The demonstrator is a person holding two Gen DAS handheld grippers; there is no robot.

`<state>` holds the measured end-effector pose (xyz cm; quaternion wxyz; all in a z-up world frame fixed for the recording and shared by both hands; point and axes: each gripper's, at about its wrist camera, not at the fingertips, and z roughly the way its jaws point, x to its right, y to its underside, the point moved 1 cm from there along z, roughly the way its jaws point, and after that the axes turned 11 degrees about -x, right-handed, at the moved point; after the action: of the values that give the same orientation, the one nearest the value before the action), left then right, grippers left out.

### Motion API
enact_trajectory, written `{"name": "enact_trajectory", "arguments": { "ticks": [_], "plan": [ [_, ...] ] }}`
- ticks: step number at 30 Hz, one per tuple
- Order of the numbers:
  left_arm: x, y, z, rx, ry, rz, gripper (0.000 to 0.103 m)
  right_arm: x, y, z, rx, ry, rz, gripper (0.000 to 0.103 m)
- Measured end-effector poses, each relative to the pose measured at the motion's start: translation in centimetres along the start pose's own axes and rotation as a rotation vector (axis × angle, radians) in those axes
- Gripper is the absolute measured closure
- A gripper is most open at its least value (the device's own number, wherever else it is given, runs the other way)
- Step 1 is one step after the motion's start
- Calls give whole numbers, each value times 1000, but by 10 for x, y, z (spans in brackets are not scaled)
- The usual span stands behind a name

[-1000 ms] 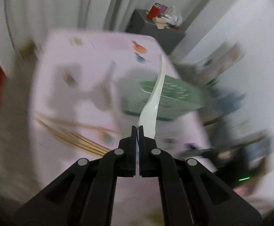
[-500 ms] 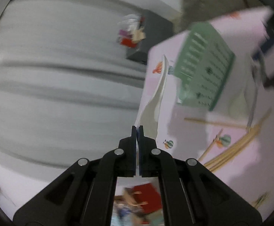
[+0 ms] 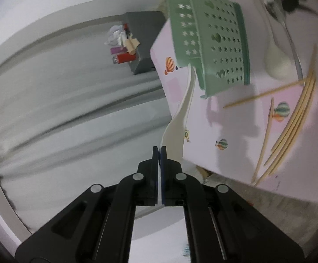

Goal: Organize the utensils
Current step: 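Drop the paddle into the green basket with the left gripper while the right gripper lifts the spoon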

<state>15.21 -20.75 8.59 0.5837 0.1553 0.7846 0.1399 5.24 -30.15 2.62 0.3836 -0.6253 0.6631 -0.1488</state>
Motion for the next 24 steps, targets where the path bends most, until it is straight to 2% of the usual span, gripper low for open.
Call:
{"name": "enact_trajectory", "arguments": {
  "ticks": [7, 11, 15, 18, 19, 24],
  "plan": [
    [9, -16, 9, 12, -47, 161, 103, 8, 0, 3, -6, 8, 24, 60],
    [9, -28, 14, 28, -72, 172, 99, 8, 3, 4, -5, 17, 23, 60],
    [-3, -39, 15, 56, -72, 92, 94, 12, 4, 6, -13, 24, 38, 60],
    [-15, -40, 16, 81, -70, 20, 82, 14, 2, 5, -12, 33, 44, 60],
    [-19, -40, 16, 82, -64, -9, 81, 14, 2, 5, -10, 36, 44, 60],
    [-53, -23, 16, 79, -14, -245, 75, 15, -2, -3, 12, 48, 50, 60]
  ]
}}
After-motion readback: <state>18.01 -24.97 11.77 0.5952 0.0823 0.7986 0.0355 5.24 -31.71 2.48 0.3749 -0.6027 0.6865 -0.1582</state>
